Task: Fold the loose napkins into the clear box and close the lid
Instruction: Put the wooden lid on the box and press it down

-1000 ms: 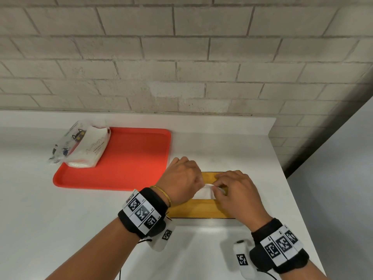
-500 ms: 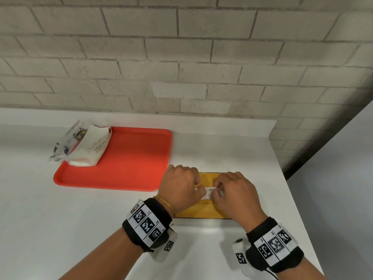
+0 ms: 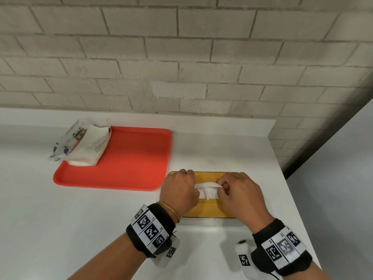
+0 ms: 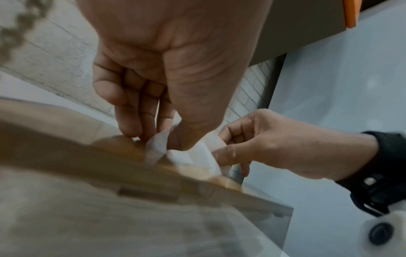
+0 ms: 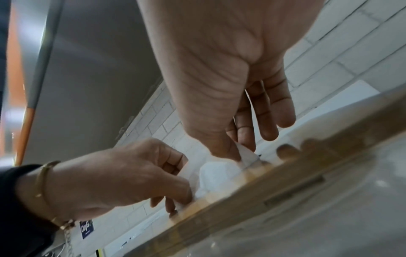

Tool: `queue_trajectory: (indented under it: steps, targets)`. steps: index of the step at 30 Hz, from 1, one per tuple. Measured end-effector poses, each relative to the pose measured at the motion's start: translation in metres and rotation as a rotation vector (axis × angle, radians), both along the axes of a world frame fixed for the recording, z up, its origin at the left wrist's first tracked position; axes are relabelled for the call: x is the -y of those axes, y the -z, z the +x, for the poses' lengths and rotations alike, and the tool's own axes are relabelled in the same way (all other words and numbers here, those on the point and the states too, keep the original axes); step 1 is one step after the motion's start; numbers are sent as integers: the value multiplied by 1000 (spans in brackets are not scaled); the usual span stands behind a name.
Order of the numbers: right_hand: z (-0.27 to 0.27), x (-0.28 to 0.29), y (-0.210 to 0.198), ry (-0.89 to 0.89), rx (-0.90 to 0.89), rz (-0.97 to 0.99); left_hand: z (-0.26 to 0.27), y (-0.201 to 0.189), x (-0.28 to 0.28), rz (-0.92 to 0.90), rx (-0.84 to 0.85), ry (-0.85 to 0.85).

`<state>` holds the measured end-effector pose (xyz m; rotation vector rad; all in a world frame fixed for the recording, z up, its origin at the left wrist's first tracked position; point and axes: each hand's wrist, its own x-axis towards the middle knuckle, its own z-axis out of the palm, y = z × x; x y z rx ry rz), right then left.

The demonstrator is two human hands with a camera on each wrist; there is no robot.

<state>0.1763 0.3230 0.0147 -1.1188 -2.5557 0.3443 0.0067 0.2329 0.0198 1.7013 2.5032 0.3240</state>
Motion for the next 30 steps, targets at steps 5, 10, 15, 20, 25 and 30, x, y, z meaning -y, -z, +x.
queue_trajectory:
  steps: [5, 10, 15, 20, 25, 30]
  targets:
    - [2, -11, -12, -26, 13, -33, -11, -10, -1, 42, 198, -1]
    - [1, -16, -16, -36, 52, -98, -15, -8, -2, 94, 317, -3]
    - [4, -14, -17, -27, 173, -151, -19, -7, 4, 31, 386, -27]
    - [-1, -19, -28, -48, 196, -168, -30, -13, 2, 88, 449, -32]
    - [-2, -22, -35, -34, 224, -195, -32, -9, 2, 107, 450, -41]
    - [3, -25, -37, -25, 271, -258, -37, -6, 3, 59, 499, -65]
